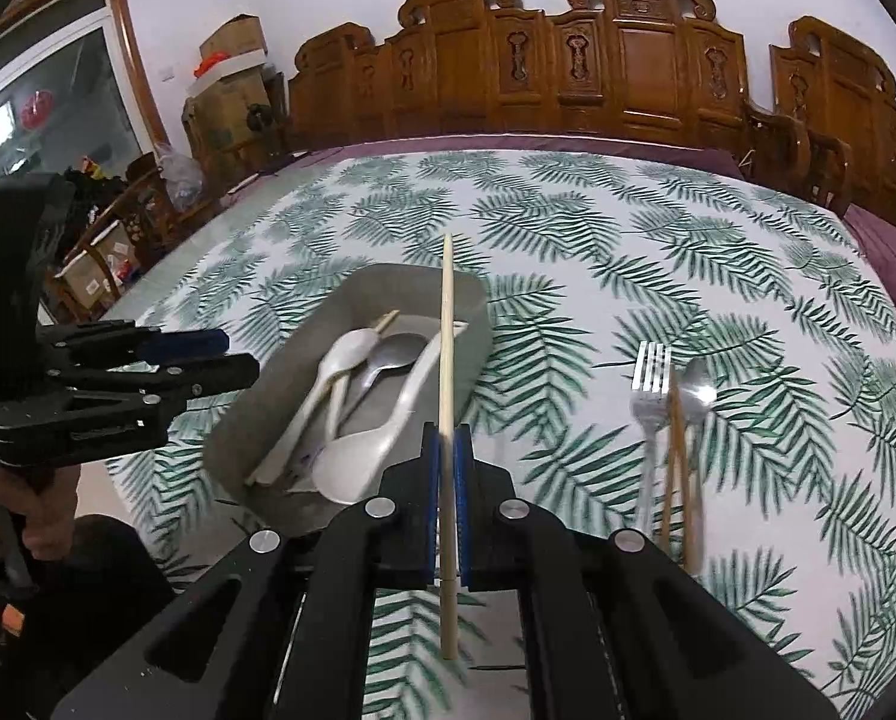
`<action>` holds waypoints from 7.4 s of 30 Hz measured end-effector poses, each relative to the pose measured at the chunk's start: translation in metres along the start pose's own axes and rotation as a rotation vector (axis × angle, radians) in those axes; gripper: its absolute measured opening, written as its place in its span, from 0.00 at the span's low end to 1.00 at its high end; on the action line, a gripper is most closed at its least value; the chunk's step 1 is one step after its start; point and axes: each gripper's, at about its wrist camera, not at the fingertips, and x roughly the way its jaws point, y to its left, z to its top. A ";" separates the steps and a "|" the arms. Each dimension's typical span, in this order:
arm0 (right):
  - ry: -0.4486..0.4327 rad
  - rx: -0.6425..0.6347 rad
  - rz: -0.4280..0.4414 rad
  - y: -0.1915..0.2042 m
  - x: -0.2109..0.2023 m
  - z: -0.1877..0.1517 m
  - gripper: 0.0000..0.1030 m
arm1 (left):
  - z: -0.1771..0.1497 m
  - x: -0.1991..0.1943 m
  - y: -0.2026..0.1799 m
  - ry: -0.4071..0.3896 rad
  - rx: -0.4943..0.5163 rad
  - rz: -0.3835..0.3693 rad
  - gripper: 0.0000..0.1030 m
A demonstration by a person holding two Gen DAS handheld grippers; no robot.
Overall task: Organize utensils
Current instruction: 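Release a steel knife into the grey tray with the left tool while the right carries the chopstick, then lower the chopstick into the grey tray with the right tool and open it, then grasp a steel spoon from the pile with the right tool, then grasp a steel fork from the pile with the left tool, then lower the steel fork into the grey tray with the left tool and open it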
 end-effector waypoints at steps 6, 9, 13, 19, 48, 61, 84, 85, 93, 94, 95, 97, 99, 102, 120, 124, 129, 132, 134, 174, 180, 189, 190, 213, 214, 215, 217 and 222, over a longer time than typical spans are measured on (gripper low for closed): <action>0.000 0.002 0.027 0.024 -0.001 0.008 0.06 | -0.002 -0.030 0.012 -0.061 -0.027 -0.004 0.84; 0.009 -0.027 0.020 0.037 0.002 0.013 0.06 | -0.005 -0.039 0.019 -0.074 -0.027 0.016 0.85; 0.027 -0.042 0.014 0.048 0.011 0.019 0.06 | -0.008 -0.047 0.030 -0.083 -0.046 0.028 0.86; 0.071 -0.022 0.008 0.055 0.037 0.024 0.06 | -0.012 -0.056 0.041 -0.089 -0.051 0.037 0.86; 0.110 0.023 0.043 0.057 0.072 0.027 0.08 | -0.022 -0.074 0.044 -0.110 -0.056 0.021 0.86; 0.024 -0.047 -0.027 0.025 -0.011 0.012 0.21 | -0.022 -0.083 0.007 -0.131 -0.016 -0.021 0.86; 0.147 0.028 -0.212 -0.113 -0.025 -0.048 0.21 | -0.029 -0.036 -0.081 -0.065 0.094 -0.103 0.86; 0.157 0.026 -0.214 -0.114 -0.021 -0.051 0.21 | -0.031 -0.034 -0.085 -0.059 0.102 -0.108 0.86; 0.176 0.027 -0.209 -0.119 0.004 -0.051 0.21 | -0.031 -0.027 -0.100 -0.055 0.131 -0.130 0.86; 0.175 0.026 -0.209 -0.120 0.007 -0.049 0.21 | -0.029 -0.026 -0.101 -0.053 0.132 -0.131 0.86; 0.174 0.029 -0.210 -0.122 0.011 -0.046 0.21 | -0.028 -0.024 -0.102 -0.051 0.133 -0.132 0.86; 0.177 0.043 -0.206 -0.127 0.019 -0.039 0.21 | -0.026 -0.020 -0.104 -0.048 0.133 -0.134 0.86; 0.178 0.054 -0.199 -0.133 0.027 -0.031 0.21 | -0.023 -0.016 -0.105 -0.044 0.133 -0.138 0.86; 0.185 0.054 -0.199 -0.140 0.041 -0.020 0.21 | -0.018 -0.008 -0.105 -0.034 0.131 -0.144 0.86; 0.162 0.080 -0.128 -0.170 0.092 0.029 0.25 | 0.001 0.025 -0.109 -0.005 0.122 -0.170 0.86; 0.167 0.056 -0.129 -0.167 0.095 0.031 0.25 | 0.000 0.028 -0.111 0.000 0.122 -0.172 0.86; 0.168 0.030 -0.145 -0.163 0.097 0.031 0.16 | 0.000 0.029 -0.114 0.003 0.129 -0.164 0.86; 0.166 0.053 -0.120 -0.167 0.096 0.031 0.10 | 0.000 0.029 -0.116 0.005 0.133 -0.157 0.86; 0.153 0.065 -0.103 -0.169 0.092 0.031 0.06 | 0.001 0.030 -0.116 0.005 0.135 -0.153 0.86; 0.092 0.072 -0.164 -0.202 -0.018 -0.015 0.02 | 0.044 0.149 -0.170 0.163 0.051 -0.172 0.24; 0.091 0.074 -0.155 -0.193 -0.020 -0.015 0.02 | 0.044 0.150 -0.174 0.169 0.048 -0.145 0.24; 0.096 0.080 -0.155 -0.179 -0.021 -0.017 0.02 | 0.043 0.150 -0.184 0.173 0.077 -0.100 0.22; 0.097 0.083 -0.154 -0.177 -0.021 -0.018 0.02 | 0.042 0.149 -0.184 0.174 0.082 -0.104 0.14; 0.079 0.059 -0.147 -0.141 -0.035 -0.012 0.02 | 0.035 0.106 -0.156 0.138 0.106 -0.126 0.06; 0.075 0.055 -0.147 -0.138 -0.036 -0.009 0.02 | 0.036 0.102 -0.154 0.130 0.106 -0.126 0.06; 0.072 0.053 -0.147 -0.136 -0.037 -0.008 0.02 | 0.037 0.097 -0.152 0.123 0.106 -0.128 0.06; 0.067 0.048 -0.144 -0.132 -0.038 -0.005 0.02 | 0.038 0.088 -0.146 0.107 0.104 -0.129 0.06; 0.056 0.031 -0.139 -0.117 -0.038 0.004 0.02 | 0.042 0.065 -0.129 0.068 0.093 -0.132 0.06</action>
